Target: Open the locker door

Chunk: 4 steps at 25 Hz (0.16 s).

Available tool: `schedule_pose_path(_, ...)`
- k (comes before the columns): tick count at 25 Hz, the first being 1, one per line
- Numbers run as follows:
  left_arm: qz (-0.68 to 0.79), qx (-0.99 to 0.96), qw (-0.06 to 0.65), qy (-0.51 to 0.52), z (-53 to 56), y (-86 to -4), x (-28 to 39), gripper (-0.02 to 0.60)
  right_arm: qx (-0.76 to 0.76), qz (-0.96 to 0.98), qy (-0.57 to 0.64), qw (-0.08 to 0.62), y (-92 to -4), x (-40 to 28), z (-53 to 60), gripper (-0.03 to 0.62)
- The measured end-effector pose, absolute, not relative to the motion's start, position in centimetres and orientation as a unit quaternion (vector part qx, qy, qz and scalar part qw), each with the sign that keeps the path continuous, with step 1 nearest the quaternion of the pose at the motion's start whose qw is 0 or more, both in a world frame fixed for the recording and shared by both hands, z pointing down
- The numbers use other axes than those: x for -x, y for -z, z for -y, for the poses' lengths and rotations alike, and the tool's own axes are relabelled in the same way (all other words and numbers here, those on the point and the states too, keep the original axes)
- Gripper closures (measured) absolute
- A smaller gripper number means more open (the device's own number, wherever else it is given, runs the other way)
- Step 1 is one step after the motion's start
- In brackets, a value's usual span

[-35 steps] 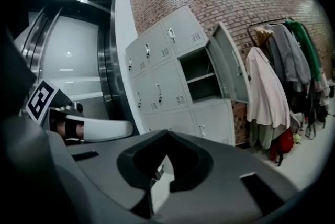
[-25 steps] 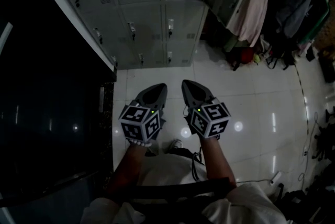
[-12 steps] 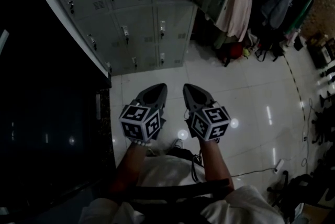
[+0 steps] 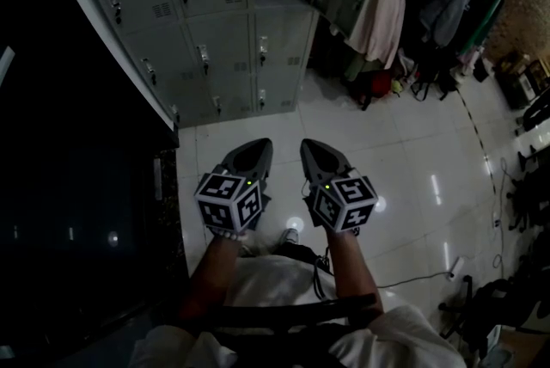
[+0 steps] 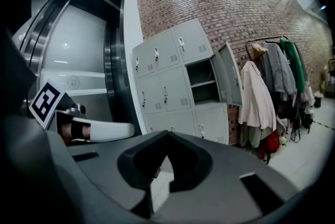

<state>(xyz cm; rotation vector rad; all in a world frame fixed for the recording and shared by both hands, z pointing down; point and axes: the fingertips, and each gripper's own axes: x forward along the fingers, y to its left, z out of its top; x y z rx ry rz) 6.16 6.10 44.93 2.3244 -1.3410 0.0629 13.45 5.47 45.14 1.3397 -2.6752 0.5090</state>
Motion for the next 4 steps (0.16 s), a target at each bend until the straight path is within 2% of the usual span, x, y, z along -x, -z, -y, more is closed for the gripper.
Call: schedule_pose_path(4, 0.489, -0.842, 0.226, -0.014, -6.14, -44.72, -5.81, 0.583, -0.439, 0.882, -0.164, 0.057, -45.13, -13.01, -5.71, 0.591)
